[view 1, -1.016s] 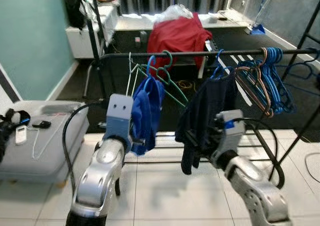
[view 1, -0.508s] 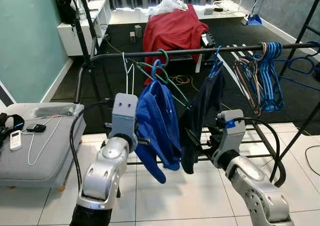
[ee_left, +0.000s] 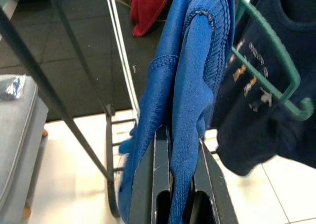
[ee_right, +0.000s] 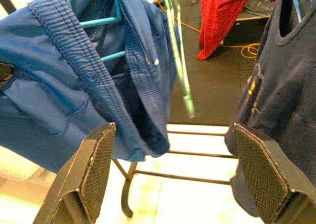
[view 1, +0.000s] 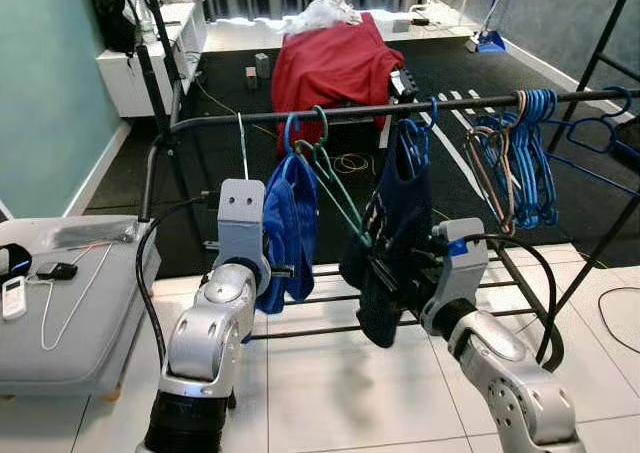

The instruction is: Hang hanger

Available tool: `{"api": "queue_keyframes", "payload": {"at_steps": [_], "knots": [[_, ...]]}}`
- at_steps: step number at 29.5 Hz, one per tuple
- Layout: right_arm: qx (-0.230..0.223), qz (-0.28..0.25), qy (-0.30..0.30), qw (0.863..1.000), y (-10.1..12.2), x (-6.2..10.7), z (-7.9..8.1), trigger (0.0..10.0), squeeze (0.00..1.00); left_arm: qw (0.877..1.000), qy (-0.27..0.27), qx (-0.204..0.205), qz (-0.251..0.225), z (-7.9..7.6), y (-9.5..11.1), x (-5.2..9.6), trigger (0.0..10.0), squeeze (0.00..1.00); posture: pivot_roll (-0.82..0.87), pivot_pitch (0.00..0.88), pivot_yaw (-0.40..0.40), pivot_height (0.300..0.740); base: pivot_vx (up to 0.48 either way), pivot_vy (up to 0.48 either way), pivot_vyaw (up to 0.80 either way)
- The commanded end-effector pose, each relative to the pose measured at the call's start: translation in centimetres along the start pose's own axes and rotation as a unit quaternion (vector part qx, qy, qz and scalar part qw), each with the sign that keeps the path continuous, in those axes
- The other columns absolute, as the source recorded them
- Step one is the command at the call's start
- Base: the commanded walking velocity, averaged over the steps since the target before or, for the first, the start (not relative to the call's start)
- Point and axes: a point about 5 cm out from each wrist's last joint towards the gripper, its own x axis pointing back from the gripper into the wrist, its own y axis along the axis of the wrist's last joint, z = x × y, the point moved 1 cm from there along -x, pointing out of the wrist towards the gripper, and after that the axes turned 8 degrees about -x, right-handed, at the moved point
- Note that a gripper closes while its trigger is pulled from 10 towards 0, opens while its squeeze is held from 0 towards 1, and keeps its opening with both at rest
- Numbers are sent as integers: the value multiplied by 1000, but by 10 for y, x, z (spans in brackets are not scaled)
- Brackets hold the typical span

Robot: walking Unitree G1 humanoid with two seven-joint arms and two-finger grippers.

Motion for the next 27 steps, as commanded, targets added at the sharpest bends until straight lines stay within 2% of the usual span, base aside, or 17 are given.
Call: {"api": "queue_keyframes", "payload": {"at_steps": [1, 16, 21, 22, 24, 25, 27], "knots": [[-3, -3, -1, 1000, 2, -2, 1, 10000, 0, 1000, 3, 7, -14, 0, 7, -3, 10000, 0, -113, 0, 36, 740, 337, 0, 0], [-7, -5, 0, 1000, 1, -2, 2, 10000, 0, 999, 14, 18, -31, 1, 15, -5, 10000, 0, -116, 0, 46, 740, 357, 0, 0], [-8, -3, -1, 1000, 1, -1, 2, 10000, 0, 999, 6, 22, -28, -4, 13, -4, 10000, 0, -118, 0, 43, 740, 316, 0, 0], [-8, -2, -1, 1000, 1, -1, 2, 10000, 0, 999, -5, 29, -21, -10, 11, -4, 10000, 0, -118, 0, 42, 740, 0, 0, 0], [-8, -2, -1, 1000, 1, -1, 2, 10000, 0, 999, -5, 29, -21, -10, 11, -4, 10000, 0, -118, 0, 42, 740, 0, 0, 0], [-8, -1, -1, 1000, 0, -1, 2, 10000, 0, 999, -25, 26, -7, -18, 8, -3, 10000, 0, -119, 0, 41, 740, 0, 0, 0], [-8, -1, -1, 1000, 0, -1, 2, 10000, 0, 999, -25, 26, -7, -18, 8, -3, 10000, 0, -119, 0, 41, 740, 0, 0, 0]]}}
